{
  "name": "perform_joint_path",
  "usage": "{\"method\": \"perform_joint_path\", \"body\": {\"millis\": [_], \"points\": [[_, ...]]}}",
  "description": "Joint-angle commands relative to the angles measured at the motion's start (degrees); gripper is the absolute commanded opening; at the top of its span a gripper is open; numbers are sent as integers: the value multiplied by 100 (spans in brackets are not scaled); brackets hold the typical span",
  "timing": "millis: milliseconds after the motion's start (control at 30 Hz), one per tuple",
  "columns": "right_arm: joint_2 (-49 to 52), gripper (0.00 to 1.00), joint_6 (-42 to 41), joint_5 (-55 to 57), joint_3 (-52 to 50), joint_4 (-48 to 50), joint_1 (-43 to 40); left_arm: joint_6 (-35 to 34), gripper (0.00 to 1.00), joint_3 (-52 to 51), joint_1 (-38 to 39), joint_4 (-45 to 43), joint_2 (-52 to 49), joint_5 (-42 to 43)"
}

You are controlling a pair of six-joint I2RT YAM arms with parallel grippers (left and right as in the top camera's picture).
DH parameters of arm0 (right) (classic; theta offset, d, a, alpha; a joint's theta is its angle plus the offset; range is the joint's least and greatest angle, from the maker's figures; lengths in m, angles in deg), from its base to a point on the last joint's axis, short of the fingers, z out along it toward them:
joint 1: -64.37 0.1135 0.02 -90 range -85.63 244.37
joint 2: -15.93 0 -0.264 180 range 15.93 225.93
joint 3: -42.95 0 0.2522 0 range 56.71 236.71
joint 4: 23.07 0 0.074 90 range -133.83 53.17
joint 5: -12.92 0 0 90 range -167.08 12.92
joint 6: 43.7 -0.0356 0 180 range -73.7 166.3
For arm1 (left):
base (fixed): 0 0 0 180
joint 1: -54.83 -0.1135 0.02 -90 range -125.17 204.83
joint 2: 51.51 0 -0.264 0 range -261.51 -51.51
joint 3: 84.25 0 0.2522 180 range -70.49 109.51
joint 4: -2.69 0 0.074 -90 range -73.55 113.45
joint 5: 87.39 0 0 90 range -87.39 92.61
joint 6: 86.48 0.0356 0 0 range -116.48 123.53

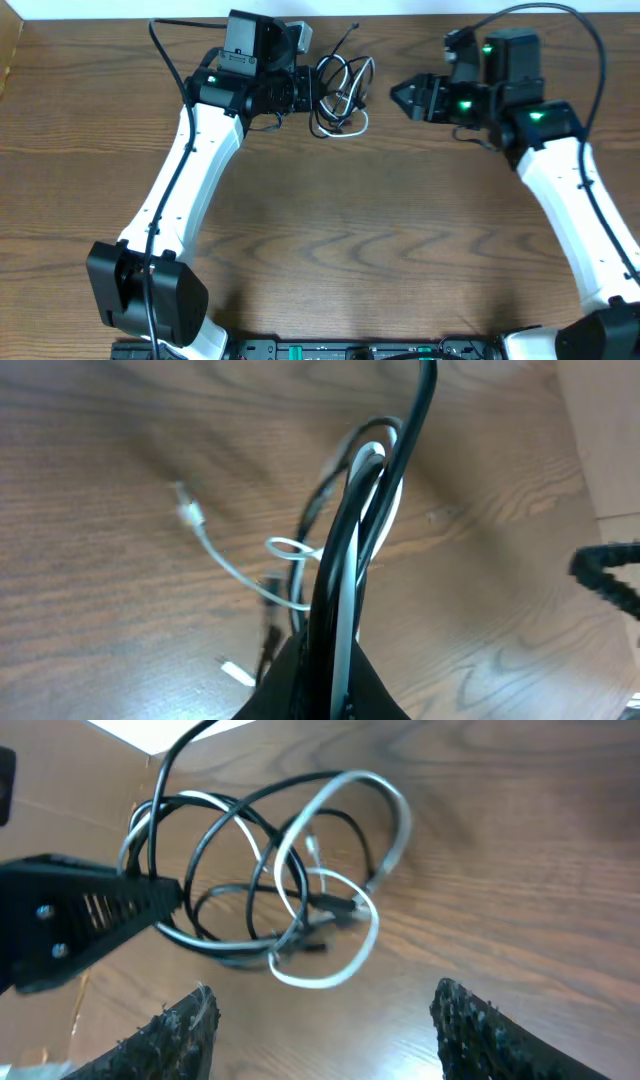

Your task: Untangle cables

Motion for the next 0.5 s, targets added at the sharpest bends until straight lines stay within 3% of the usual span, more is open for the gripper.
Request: {"method": "perform_joint_path", "body": {"millis": [0,467], "points": [[271,65,-356,367,57,146,175,-179,7,72,4,94,-31,46],[1547,63,-837,-35,57,1504,704,-199,8,46,22,361,-33,44]]}}
